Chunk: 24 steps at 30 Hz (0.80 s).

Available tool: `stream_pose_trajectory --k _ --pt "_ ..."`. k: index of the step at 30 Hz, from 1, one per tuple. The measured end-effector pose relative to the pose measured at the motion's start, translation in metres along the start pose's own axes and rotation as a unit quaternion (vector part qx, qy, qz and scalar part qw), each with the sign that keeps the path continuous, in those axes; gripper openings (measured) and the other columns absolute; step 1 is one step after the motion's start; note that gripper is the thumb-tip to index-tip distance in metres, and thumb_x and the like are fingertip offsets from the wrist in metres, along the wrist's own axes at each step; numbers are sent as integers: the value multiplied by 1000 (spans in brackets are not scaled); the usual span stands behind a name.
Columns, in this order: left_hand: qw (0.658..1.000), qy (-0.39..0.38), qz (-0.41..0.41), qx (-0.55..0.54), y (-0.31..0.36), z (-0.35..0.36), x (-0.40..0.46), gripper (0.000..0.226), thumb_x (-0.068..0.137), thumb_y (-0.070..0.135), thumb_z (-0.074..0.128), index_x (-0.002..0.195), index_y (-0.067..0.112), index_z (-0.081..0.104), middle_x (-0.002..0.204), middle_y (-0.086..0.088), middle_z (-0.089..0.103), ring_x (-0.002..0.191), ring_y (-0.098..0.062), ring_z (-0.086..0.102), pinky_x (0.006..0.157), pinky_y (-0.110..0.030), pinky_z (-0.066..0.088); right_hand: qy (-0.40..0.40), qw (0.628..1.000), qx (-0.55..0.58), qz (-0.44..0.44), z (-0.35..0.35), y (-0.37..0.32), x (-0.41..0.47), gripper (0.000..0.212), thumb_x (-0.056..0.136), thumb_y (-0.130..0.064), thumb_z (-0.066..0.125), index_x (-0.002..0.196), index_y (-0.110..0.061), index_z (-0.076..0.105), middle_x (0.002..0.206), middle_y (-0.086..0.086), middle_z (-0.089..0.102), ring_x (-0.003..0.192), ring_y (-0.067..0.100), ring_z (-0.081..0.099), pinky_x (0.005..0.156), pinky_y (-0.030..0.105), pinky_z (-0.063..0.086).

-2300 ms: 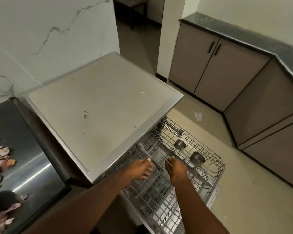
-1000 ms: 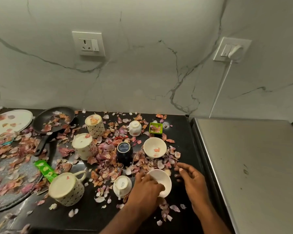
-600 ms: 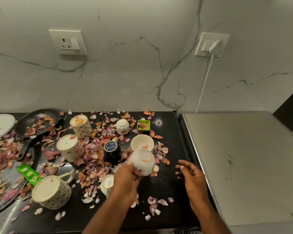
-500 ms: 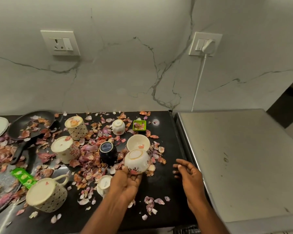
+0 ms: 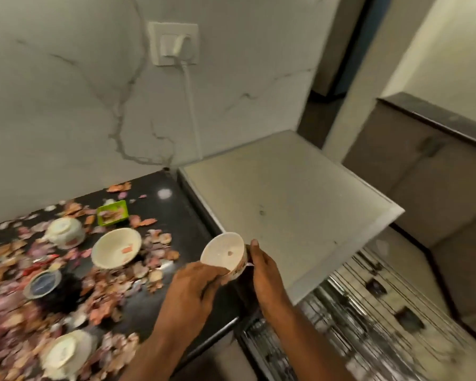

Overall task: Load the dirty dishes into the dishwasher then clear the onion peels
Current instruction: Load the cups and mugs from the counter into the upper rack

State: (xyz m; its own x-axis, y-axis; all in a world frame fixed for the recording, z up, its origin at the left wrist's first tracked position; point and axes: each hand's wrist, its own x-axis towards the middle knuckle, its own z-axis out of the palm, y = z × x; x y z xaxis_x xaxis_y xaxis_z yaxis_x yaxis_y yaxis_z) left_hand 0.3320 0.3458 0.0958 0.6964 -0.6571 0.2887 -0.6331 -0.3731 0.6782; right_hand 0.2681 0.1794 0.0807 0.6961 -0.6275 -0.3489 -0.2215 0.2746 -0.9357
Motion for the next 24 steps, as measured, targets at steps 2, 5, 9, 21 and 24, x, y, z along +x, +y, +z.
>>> stream_pose_trajectory --k 2,5,9,21,24 --pt "997 -40 71 14 12 18 13 18 86 29 66 98 33 80 96 18 75 93 1 61 87 -30 52 46 998 23 24 -32 4 -7 62 93 -77 48 112 -25 76 107 2 79 102 23 75 94 46 61" --pt "981 -115 150 42 33 47 26 27 74 21 68 95 35 78 90 14 76 92 -9 65 94 -33 46 102 993 47 34 -80 11 -31 35 100 -57 53 105 -28 72 105 7 78 97 26 76 88 47 63" --pt "940 -226 224 122 63 98 37 57 46 4 95 90 37 80 84 7 76 92 -19 73 101 -37 40 176 981 74 23 -141 28 -61 21 104 -30 61 108 -15 74 92 4 80 87 23 78 72 34 63" --pt "853 -400 267 200 141 254 58 37 96 31 66 130 46 67 116 0 61 112 -25 56 93 -35 45 274 915 -292 -41 -285 101 -62 25 103 -43 58 127 -41 62 125 -15 58 102 4 64 81 26 58" --pt "843 -433 242 208 153 285 69 41 100 26 62 137 44 62 118 -4 56 108 -26 62 94 -34 51 157 929 -331 -47 -304 103 -59 22 104 -40 57 123 -36 69 109 -21 65 92 -3 63 76 14 50"
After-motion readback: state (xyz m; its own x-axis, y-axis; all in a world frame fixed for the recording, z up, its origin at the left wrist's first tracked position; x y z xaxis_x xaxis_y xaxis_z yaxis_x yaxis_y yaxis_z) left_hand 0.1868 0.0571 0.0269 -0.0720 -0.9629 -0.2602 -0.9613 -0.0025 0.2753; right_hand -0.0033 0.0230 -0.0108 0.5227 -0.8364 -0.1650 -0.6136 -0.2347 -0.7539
